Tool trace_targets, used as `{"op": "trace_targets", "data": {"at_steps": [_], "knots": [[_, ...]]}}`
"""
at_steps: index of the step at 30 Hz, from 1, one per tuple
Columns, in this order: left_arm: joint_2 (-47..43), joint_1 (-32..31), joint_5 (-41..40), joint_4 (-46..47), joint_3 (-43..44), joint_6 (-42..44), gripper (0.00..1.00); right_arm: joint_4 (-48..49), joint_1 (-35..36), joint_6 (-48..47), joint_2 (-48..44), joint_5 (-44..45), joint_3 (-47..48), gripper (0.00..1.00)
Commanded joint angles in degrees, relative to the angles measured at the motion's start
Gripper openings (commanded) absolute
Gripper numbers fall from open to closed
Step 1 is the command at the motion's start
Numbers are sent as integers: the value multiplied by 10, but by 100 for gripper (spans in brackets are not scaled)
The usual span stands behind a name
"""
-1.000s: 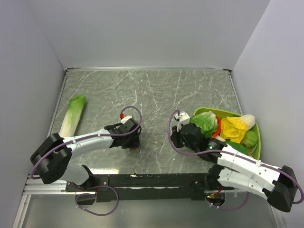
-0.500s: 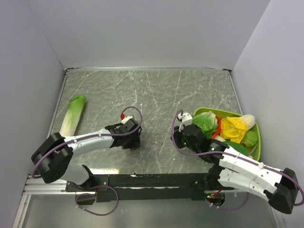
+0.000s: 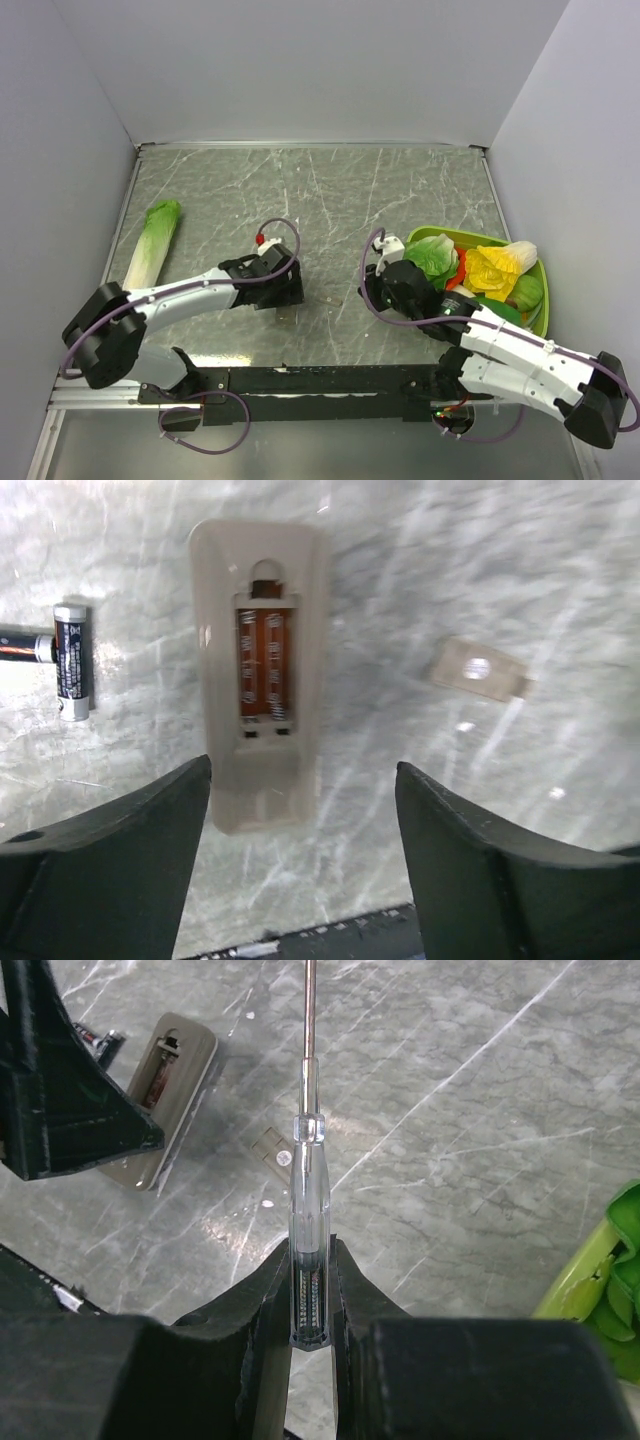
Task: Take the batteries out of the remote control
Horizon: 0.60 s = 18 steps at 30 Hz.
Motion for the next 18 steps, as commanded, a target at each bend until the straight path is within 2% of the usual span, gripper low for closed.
{"op": "trace_targets", "data": {"at_steps": [1,3,8,12,18], "knots": [[-60,0,3,-14,39,22,80,38,17,44,17,-32,25,0],[-98,18,3,-18,40,24,83,93,32,78,41,-56,8,0],[-224,73,-52,-44,28,33,93,170,112,139,126,-22,18,0],[-317,77,-121,-84,25,44,95,195,140,194,216,1,47,0],[-437,77,-135,-76,-27,76,99,205,144,236,303,32,70,1]]}}
